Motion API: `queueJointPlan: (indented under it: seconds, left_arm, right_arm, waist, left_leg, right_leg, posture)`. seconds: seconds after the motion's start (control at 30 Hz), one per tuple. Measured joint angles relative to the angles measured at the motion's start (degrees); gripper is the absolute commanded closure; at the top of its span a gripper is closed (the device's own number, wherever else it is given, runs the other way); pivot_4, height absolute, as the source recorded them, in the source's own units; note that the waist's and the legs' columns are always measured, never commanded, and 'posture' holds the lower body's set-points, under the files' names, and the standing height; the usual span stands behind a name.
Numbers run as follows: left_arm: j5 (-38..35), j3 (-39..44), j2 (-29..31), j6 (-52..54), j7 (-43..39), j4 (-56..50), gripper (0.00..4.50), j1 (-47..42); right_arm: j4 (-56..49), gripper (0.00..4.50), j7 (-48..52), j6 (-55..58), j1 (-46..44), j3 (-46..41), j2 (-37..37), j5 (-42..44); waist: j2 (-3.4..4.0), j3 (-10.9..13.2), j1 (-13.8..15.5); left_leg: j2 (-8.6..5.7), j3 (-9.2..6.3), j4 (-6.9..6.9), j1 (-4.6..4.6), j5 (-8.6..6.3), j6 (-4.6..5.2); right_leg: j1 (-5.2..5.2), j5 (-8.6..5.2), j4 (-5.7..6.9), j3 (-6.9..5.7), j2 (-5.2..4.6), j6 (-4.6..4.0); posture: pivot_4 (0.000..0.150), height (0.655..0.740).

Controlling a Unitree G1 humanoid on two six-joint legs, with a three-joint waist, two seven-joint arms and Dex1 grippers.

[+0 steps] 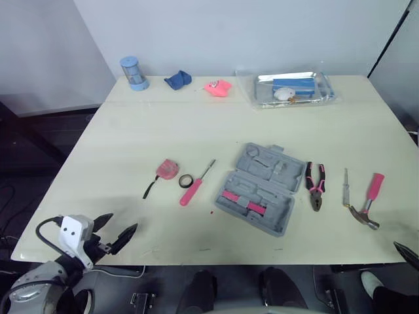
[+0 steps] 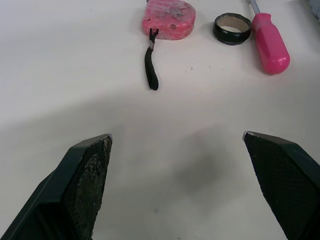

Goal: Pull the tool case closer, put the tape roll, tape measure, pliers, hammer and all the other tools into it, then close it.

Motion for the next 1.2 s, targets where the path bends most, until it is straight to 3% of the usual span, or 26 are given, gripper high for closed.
queueJointPlan:
  seconds: [0.77,0.87,1.2]
  left_arm:
    - [0.03,-0.01,1.29,-1.64,-4.26,5.35,0.03,-4.03]
    - [-0.09,-0.07,1.75,-1.0,-5.04,5.34,0.03,-5.53]
    - [-1.97,-7.25,5.86,4.6,-12.13,3.37,0.03,-20.01]
  right_arm:
    - [-1.46,0.0,0.77,-1.95,-0.01,0.0,0.34,0.42]
    - [-5.01,0.0,0.55,-1.0,0.9,0.02,1.29,0.8]
    - [-31.37,0.0,-6.21,12.24,3.42,6.28,4.88,2.62]
  waist:
    - [0.0,0.0,0.01]
    - [0.0,0.0,0.02]
    - [0.01,0.0,0.06]
  left_leg:
    - [0.0,0.0,-0.01,0.08,0.0,0.0]
    - [0.0,-0.02,-0.01,0.08,0.0,0.0]
    - [0.0,-0.08,-0.01,0.06,0.0,0.0]
  right_leg:
    - [0.12,0.0,-0.06,0.0,0.0,0.01]
    - [0.12,0.0,-0.06,-0.01,0.0,0.01]
    - [0.13,0.02,-0.07,-0.05,0.01,0.03]
  posture:
    - [0.15,0.74]
    - [0.15,0.74]
    - [0.15,0.74]
